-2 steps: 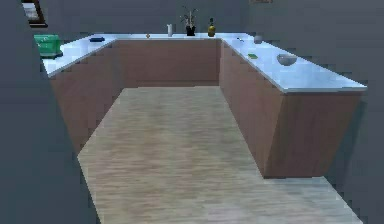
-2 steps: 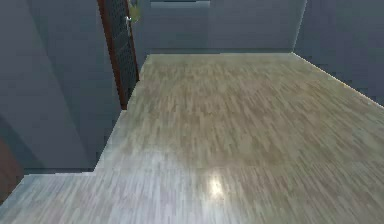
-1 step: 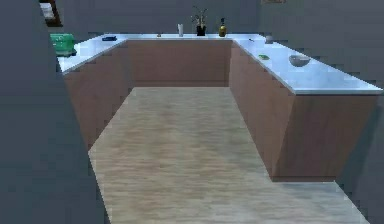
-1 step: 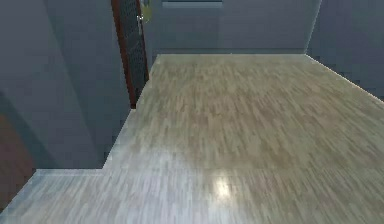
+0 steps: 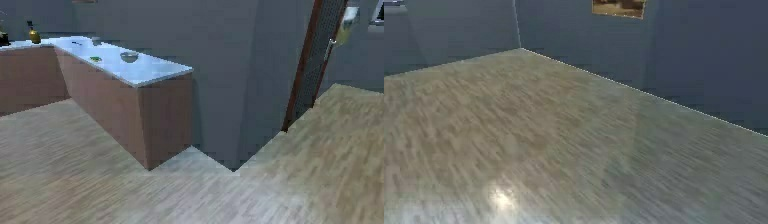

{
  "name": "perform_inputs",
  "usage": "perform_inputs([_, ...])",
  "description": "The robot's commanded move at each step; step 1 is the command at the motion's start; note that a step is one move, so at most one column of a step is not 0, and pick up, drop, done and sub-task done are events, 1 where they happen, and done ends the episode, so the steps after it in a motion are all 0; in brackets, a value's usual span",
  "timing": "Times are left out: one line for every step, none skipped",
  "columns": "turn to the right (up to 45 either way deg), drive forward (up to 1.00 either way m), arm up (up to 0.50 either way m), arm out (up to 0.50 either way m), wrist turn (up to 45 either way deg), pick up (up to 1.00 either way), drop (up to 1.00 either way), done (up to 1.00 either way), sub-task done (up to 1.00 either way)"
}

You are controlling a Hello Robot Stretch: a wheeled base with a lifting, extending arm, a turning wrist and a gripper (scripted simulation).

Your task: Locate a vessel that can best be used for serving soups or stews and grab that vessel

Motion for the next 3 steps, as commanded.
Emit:
perform_inputs([45.0, 0.00, 0.00, 0.00, 0.0, 0.00, 0.00, 0.00, 0.00])
perform_inputs([0.0, 0.05, 0.00, 0.00, 0.0, 0.00, 0.00, 0.00, 0.00])
perform_inputs([-45.0, 0.00, 0.00, 0.00, 0.0, 0.00, 0.00, 0.00, 0.00])
